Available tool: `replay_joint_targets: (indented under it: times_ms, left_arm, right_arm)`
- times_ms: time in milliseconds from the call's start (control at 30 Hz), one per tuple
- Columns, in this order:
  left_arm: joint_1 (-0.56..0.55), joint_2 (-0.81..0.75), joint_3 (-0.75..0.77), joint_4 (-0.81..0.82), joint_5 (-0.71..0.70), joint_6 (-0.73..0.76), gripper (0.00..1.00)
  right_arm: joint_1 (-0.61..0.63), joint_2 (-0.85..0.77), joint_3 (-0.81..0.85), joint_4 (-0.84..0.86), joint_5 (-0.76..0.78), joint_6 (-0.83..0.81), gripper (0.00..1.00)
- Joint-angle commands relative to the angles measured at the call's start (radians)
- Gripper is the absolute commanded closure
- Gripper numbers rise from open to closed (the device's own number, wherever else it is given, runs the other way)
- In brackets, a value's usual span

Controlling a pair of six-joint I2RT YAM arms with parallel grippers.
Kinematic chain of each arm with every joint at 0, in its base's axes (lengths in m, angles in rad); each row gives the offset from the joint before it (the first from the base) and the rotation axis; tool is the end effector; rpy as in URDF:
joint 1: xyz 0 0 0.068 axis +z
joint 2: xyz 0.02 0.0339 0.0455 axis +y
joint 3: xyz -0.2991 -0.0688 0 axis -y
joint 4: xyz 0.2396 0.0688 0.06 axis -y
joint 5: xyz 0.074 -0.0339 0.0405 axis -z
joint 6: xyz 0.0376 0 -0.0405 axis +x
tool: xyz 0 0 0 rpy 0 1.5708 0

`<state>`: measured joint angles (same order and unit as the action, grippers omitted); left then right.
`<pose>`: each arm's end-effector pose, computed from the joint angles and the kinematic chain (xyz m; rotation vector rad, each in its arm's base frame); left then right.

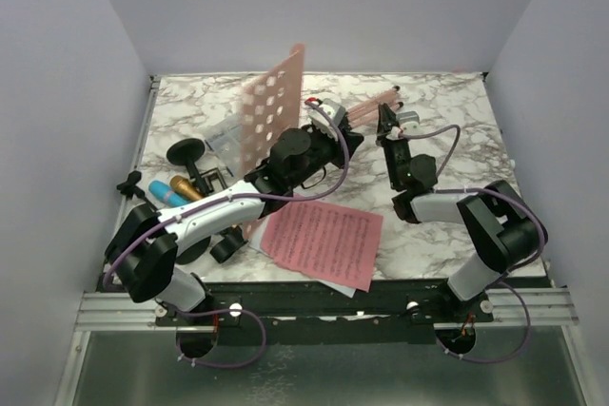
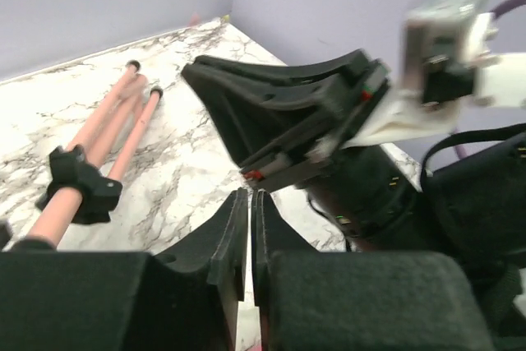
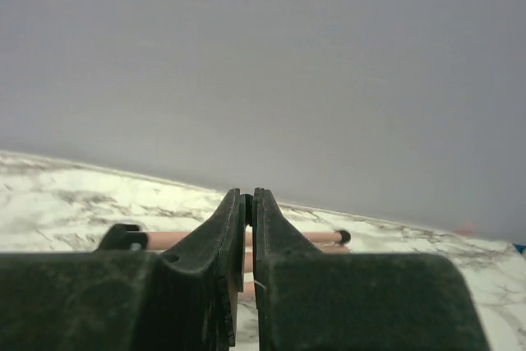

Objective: Set up the instrument practice props

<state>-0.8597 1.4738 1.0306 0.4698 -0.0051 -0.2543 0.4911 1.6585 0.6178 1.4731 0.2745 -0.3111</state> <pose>0.2252 -0.2611 0.3656 0.4763 1.5393 -0.8713 0.2862 0.1415 0.2812 -0.2165 1.1351 0.0033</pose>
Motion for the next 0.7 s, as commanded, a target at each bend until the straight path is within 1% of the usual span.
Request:
replay_joint_targets:
  times_ms: [0,67,133,200,267,367,433,500,533,600,633,667]
  left_arm:
    - [-0.004,-0.007,-0.001,0.023,-0.011,-0.058,0.85]
    - [-0.003,-0.021,-0.008,0.01,-0.047,-0.078,0.8]
    - [-0.003,-0.042,-0.019,-0.005,-0.042,-0.089,0.75]
    - [-0.002,-0.073,-0.042,-0.021,-0.049,-0.12,0.67]
    - [-0.002,-0.103,-0.068,-0.03,-0.05,-0.142,0.59]
    - [-0.002,-0.144,-0.082,-0.061,-0.053,-0.158,0.43]
    - [-0.002,-0.164,-0.065,-0.111,-0.068,-0.168,0.35]
    - [-0.002,-0.182,-0.029,-0.194,-0.09,-0.17,0.28]
    - [-0.001,-0.193,-0.007,-0.249,-0.109,-0.173,0.25]
    - [0.001,-0.222,0.029,-0.346,-0.168,-0.187,0.21]
    - [0.002,-0.238,0.042,-0.384,-0.191,-0.197,0.18]
    - [0.003,-0.262,0.052,-0.421,-0.216,-0.205,0.15]
  right_arm:
    - [-0.002,-0.127,-0.038,0.104,-0.038,0.197,0.99]
    - [-0.002,-0.161,-0.054,0.054,-0.071,0.218,1.0]
    - [-0.002,-0.216,-0.037,-0.113,-0.074,0.242,0.99]
    - [-0.003,-0.253,-0.002,-0.335,-0.063,0.26,1.0]
    - [-0.006,-0.279,0.003,-0.459,-0.084,0.28,0.99]
    - [-0.015,-0.266,0.061,-0.665,-0.216,0.231,0.99]
    - [-0.015,-0.248,0.057,-0.695,-0.306,0.194,0.93]
    - [-0.02,-0.222,0.075,-0.733,-0.372,0.168,0.82]
    - [-0.023,-0.206,0.096,-0.76,-0.41,0.148,0.74]
    - [-0.026,-0.181,0.106,-0.77,-0.502,0.102,0.34]
    - [-0.025,-0.171,0.103,-0.758,-0.547,0.08,0.22]
    - [-0.026,-0.156,0.103,-0.749,-0.603,0.042,0.16]
